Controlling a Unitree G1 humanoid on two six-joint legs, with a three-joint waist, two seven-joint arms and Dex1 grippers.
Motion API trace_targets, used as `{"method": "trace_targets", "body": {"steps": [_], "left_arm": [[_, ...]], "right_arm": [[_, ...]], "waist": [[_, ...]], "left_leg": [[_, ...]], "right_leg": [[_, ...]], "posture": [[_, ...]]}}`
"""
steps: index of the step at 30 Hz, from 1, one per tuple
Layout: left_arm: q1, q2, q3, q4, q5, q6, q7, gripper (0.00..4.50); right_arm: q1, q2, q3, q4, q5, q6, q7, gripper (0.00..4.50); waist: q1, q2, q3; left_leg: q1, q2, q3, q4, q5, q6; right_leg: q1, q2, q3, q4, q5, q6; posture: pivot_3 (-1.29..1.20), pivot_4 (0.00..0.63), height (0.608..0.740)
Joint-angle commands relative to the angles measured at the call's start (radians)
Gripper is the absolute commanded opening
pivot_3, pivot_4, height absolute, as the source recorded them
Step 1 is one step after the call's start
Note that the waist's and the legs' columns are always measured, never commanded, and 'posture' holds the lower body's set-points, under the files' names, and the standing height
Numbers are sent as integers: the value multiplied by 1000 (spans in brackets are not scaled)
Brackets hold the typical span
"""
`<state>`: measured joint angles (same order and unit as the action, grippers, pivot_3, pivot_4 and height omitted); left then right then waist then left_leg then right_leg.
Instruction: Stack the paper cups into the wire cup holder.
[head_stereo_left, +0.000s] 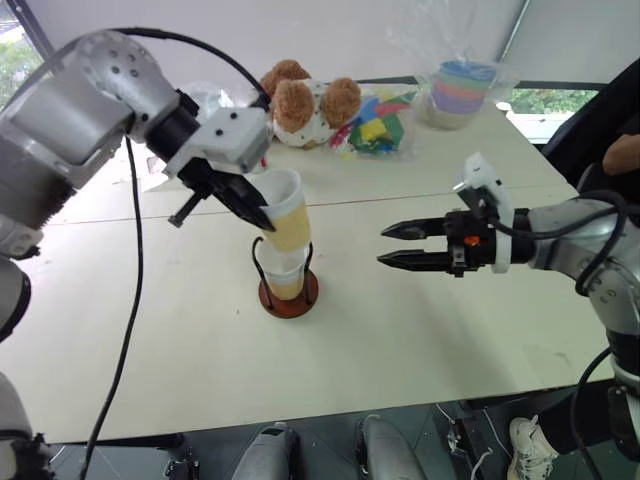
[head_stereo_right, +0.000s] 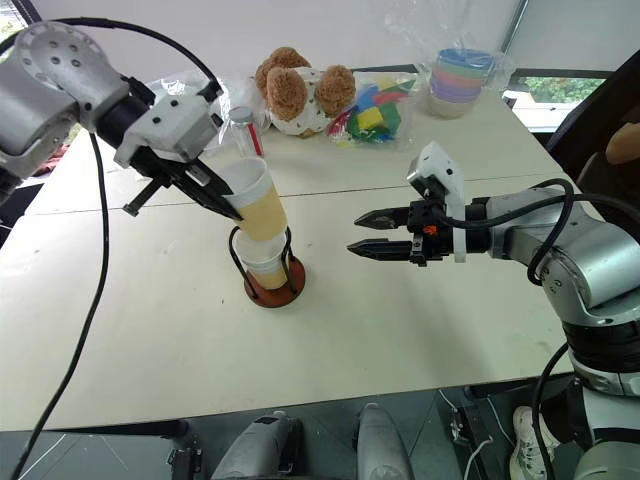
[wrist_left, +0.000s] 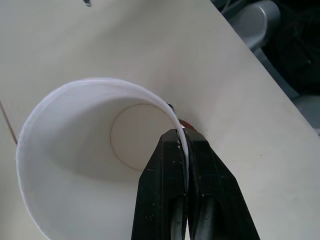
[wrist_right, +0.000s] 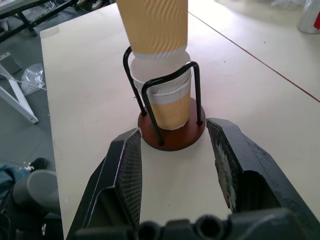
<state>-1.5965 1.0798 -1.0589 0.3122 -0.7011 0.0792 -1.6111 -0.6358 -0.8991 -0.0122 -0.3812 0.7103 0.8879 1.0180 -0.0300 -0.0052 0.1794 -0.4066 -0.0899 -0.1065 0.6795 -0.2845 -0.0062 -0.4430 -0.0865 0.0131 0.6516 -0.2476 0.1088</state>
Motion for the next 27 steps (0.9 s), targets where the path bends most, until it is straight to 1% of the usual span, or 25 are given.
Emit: {"method": "trace_targets", "body": {"steps": [1, 5, 11, 12, 14, 15, 18, 20, 21, 24, 26, 27], "left_arm": [[-70, 32, -63, 6, -35, -45, -3, 28], [-102, 33, -126, 17, -46, -75, -3, 28], [-104, 7, -162, 56, -32, -134, -3, 28], [-103, -2, -163, 64, -35, -139, -3, 272], [-99, -26, -155, 91, -29, -150, -3, 905], [-98, -32, -158, 99, -23, -160, -3, 1336], [-94, -51, -150, 122, -11, -183, -3, 2913], [-91, -64, -130, 138, 0, -187, -3, 3810], [-95, -66, -125, 142, -1, -183, -3, 3810], [-104, -94, -21, 220, -17, -91, -3, 3810], [-74, -100, 85, 269, -7, -33, -3, 3810], [-41, -101, 159, 300, 16, -11, -2, 3810]], "right_arm": [[0, 6, -43, -35, 26, 0, -17, 2218], [12, 9, -48, -40, 35, -5, -29, 2218], [14, 22, -48, -42, 42, -9, -52, 2218], [16, 21, -49, -43, 42, -11, -55, 2218], [15, 21, -49, -44, 44, -12, -60, 2218], [15, 22, -49, -44, 45, -12, -62, 2218], [16, 24, -48, -44, 47, -14, -69, 2218], [18, 24, -49, -45, 50, -14, -72, 2218], [19, 24, -50, -45, 52, -13, -73, 2218], [29, 27, -63, -29, 53, -20, -82, 2218], [55, 29, -81, -19, 44, -35, -92, 2218], [75, 34, -87, -14, 30, -57, -96, 2218]], "waist": [[5, 0, 0], [12, 0, 0], [16, 0, 0], [17, 0, 0], [17, 0, 0], [16, 0, 0], [14, 0, 0], [14, 0, 0], [14, 0, 0], [15, 0, 0], [14, 0, 0], [13, 0, 0]], "left_leg": [[0, 0, 0, 0, 0, 0], [0, 0, 0, 1, 0, 1], [0, 0, 0, 2, -1, 1], [0, 0, 0, 2, -1, 1], [-1, 0, 0, 2, -1, 1], [-1, 0, 0, 2, -1, 1], [0, 0, 0, 2, -1, 2], [-1, 0, 0, 2, -1, 2], [0, 0, 0, 2, -1, 2], [-1, 0, 0, 3, -1, 2], [-1, 0, 0, 3, -1, 2], [-1, 0, 0, 3, -2, 3]], "right_leg": [[0, 0, 0, 0, 0, 0], [0, 0, 0, 0, 0, 1], [0, 0, 0, 0, 0, 1], [1, 0, 0, 0, 0, 1], [1, 0, 0, 0, 0, 1], [1, 0, 0, 0, 0, 1], [0, 0, 0, 0, 0, 1], [0, 1, 0, 0, 0, 1], [0, 1, 0, 0, 0, 1], [0, 1, 0, 0, 0, 1], [0, 1, 0, 0, -1, 1], [0, 1, 0, 0, -1, 2]], "posture": [[0, 150, 740], [0, 150, 740], [0, 150, 740], [0, 150, 740], [0, 150, 740], [0, 150, 740], [0, 150, 740], [0, 150, 740], [0, 150, 740], [0, 150, 740], [0, 150, 740], [0, 150, 740]]}}
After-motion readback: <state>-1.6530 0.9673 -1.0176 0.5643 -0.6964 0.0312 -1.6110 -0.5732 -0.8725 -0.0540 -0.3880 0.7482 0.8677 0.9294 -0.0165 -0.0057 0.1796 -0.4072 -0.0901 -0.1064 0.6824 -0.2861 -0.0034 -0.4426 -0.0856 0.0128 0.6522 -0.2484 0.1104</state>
